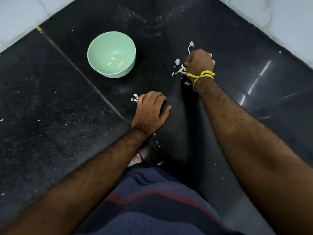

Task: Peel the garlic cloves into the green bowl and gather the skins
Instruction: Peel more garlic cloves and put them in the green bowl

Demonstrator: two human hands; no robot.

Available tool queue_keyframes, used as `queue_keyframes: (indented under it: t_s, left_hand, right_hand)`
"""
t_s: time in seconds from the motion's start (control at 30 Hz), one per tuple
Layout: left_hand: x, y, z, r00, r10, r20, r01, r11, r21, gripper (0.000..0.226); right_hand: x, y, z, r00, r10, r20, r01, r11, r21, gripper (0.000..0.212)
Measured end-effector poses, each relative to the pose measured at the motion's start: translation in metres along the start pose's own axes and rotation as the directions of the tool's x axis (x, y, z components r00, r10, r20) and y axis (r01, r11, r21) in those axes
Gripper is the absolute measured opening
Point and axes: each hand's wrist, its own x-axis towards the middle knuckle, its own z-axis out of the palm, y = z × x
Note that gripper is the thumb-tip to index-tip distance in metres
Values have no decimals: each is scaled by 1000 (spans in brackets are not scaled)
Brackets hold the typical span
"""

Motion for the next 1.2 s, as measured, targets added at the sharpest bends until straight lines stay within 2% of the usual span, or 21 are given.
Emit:
queue_keyframes:
  t_s: [0.13, 0.23, 0.4, 0.5, 0.57, 0.63, 0.7, 0.77, 0.83, 0.97, 1.1, 1.2]
  left_hand:
    - [-1, 0, 0, 1000, -10, 13, 10, 1000, -13, 28]
    - [-1, 0, -1, 1000, -10, 18, 10, 1000, -14, 28]
    - [-1, 0, 0, 1000, -4, 9, 5, 1000, -22, 27]
    - [-1, 0, -1, 1000, -7, -2, 7, 999, -32, 26]
    - [0, 0, -1, 1000, -13, -12, 13, 999, -44, 23]
    - [0, 0, -1, 1000, -18, -23, 17, 998, -54, 19]
    - [0, -1, 0, 999, -14, -31, 12, 998, -55, 15]
    - [0, -1, 0, 999, -7, -33, 5, 998, -60, 11]
    - [0, 0, -2, 1000, -2, -25, 1, 997, -72, 8]
    - [-3, 1, -8, 1000, -10, -28, 6, 993, -115, 5]
    - [-7, 1, -16, 999, -23, -25, 20, 995, -94, 16]
    - [-13, -2, -18, 999, -44, -7, 43, 997, -59, 19]
  right_hand:
    - [0, 2, 1, 1000, -2, -10, 2, 999, 36, 18]
    - [3, 4, -2, 996, 81, -22, -79, 994, 82, 33]
    - [8, 8, -9, 983, 179, 29, -181, 977, 110, 34]
    - [1, 6, -9, 991, 129, -22, -128, 991, 45, 34]
    - [-10, 2, -14, 989, 93, -118, -75, 986, 152, 26]
    - [-27, -3, -22, 978, 105, -179, -33, 931, 364, 14]
    - [-48, -5, -24, 979, 143, -144, -42, 836, 548, 8]
    - [-71, -5, -19, 978, 205, 35, -163, 650, 742, 16]
    - [-97, -4, -12, 960, 201, 196, -273, 507, 818, 19]
    - [-139, 6, -1, 949, 151, 277, -314, 545, 778, 18]
    - [-161, 19, 1, 953, 138, 268, -287, 691, 663, 20]
    - [-167, 18, 0, 957, 113, 269, -258, 757, 601, 19]
